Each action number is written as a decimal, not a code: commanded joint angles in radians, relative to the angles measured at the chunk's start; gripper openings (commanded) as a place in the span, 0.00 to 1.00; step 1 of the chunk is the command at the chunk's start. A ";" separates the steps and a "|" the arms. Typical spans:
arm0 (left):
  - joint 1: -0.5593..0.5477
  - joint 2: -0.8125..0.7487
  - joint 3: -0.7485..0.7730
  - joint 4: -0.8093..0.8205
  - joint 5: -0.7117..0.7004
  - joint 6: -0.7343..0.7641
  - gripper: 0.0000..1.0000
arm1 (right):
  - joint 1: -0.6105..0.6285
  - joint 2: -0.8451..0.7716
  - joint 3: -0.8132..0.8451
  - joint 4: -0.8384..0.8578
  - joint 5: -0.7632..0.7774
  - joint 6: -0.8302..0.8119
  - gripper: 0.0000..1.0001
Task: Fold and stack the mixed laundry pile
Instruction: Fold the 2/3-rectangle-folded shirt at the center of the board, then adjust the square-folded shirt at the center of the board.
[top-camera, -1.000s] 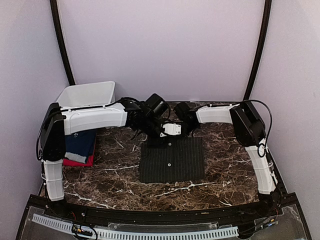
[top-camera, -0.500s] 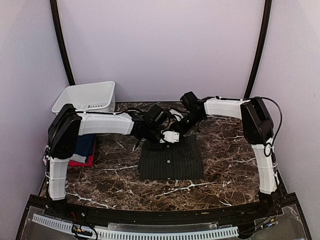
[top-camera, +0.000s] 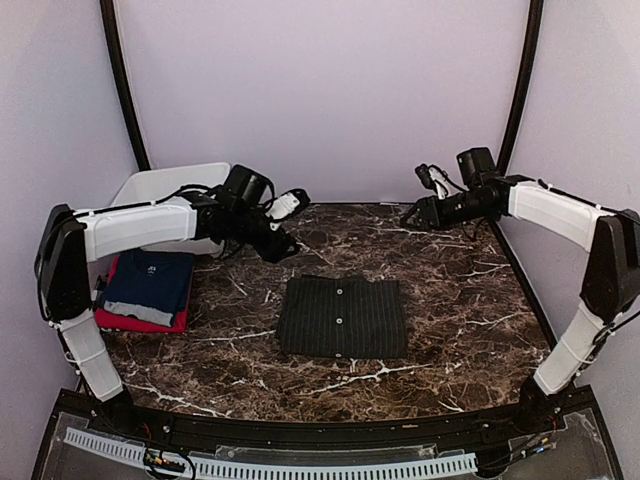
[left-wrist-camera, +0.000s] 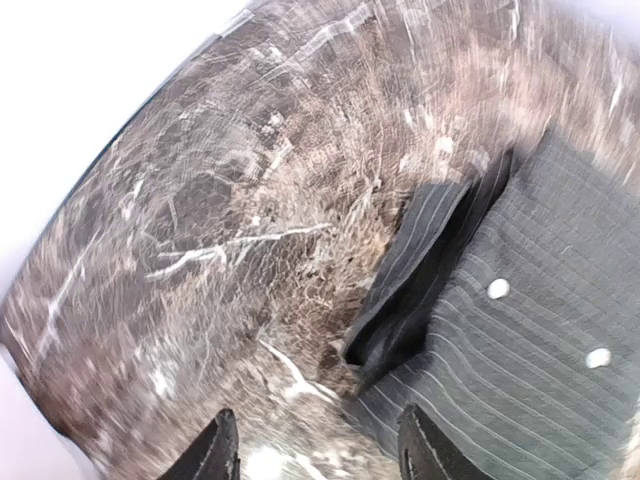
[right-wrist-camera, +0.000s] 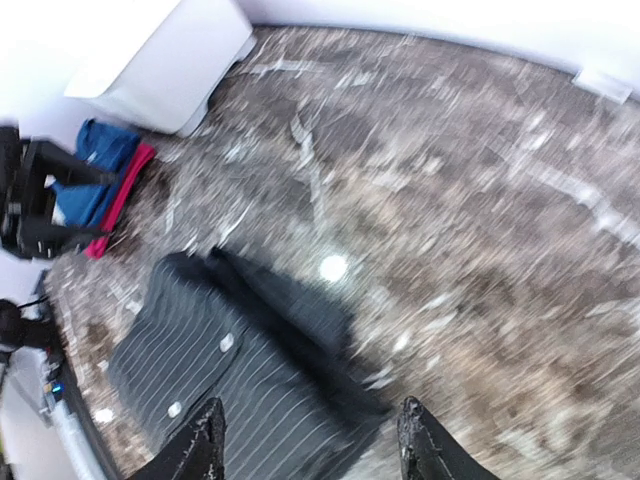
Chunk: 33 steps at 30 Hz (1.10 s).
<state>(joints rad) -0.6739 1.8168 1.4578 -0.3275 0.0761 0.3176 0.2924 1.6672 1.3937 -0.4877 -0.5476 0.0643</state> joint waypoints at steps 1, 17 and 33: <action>0.050 -0.152 -0.228 0.160 0.212 -0.433 0.54 | 0.027 -0.071 -0.206 0.107 -0.133 0.093 0.55; 0.077 -0.025 -0.404 0.413 0.378 -0.717 0.54 | 0.027 0.090 -0.360 0.267 -0.235 0.117 0.49; 0.092 0.008 -0.389 0.446 0.407 -0.743 0.02 | 0.036 0.105 -0.344 0.262 -0.205 0.118 0.00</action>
<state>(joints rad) -0.5945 1.8549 1.0668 0.1062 0.4583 -0.4210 0.3229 1.8091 1.0473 -0.2337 -0.7860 0.1833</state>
